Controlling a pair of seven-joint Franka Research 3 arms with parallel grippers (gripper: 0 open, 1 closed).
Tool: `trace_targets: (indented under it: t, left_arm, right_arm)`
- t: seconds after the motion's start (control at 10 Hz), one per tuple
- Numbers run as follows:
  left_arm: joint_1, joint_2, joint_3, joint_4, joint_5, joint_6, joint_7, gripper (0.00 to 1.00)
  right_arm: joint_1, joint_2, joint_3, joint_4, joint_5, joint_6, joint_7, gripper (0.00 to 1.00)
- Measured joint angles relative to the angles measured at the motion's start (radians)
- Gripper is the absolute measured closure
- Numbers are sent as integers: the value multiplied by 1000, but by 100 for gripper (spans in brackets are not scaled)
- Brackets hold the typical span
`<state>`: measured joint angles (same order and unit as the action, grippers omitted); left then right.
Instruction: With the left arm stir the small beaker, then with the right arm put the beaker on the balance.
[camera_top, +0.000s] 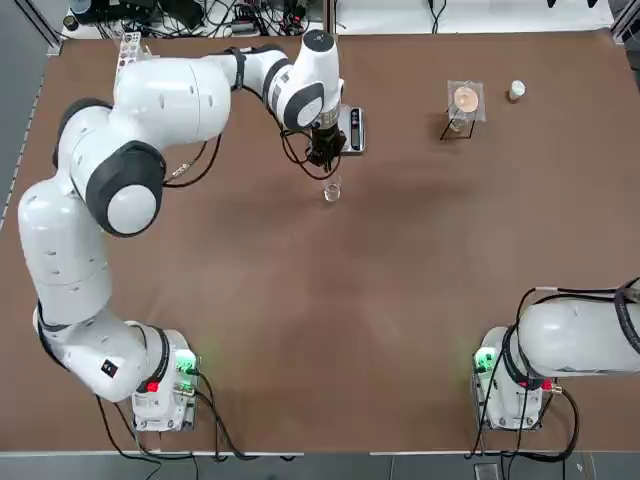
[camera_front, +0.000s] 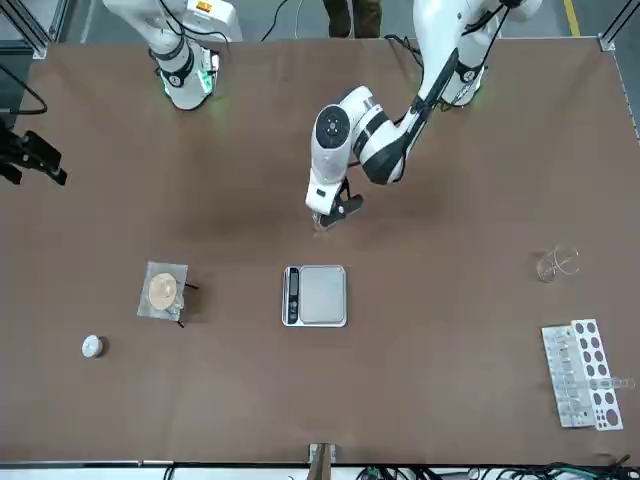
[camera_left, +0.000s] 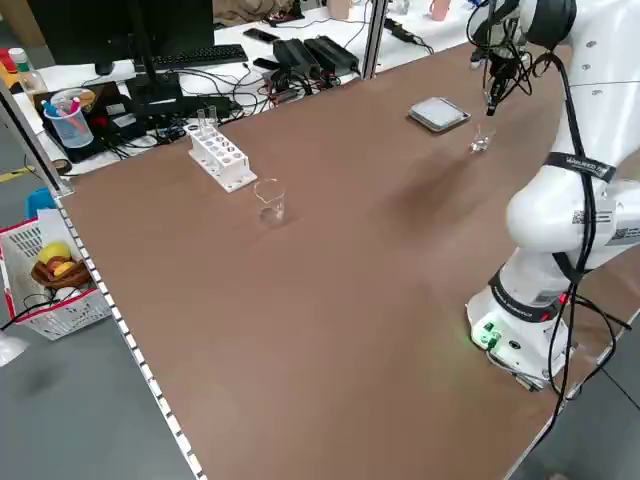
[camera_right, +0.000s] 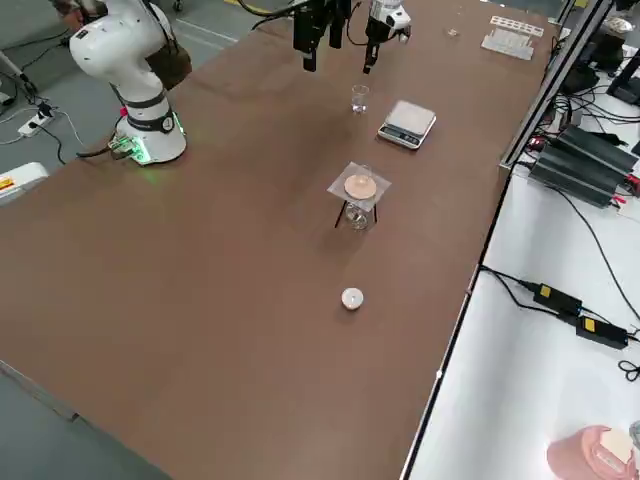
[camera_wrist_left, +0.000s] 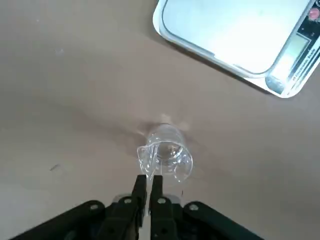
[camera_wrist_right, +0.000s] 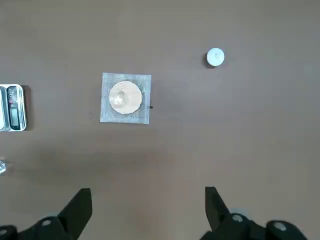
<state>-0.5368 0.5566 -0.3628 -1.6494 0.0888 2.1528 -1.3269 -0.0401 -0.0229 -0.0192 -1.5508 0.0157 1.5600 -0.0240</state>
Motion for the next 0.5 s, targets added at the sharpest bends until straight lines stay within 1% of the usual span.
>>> trace_targets:
  t: [0.5]
  left_arm:
    - [-7,7,0,8,0,1,-35,93]
  right_arm:
    - [0,0,1,0,0,1,-8,0]
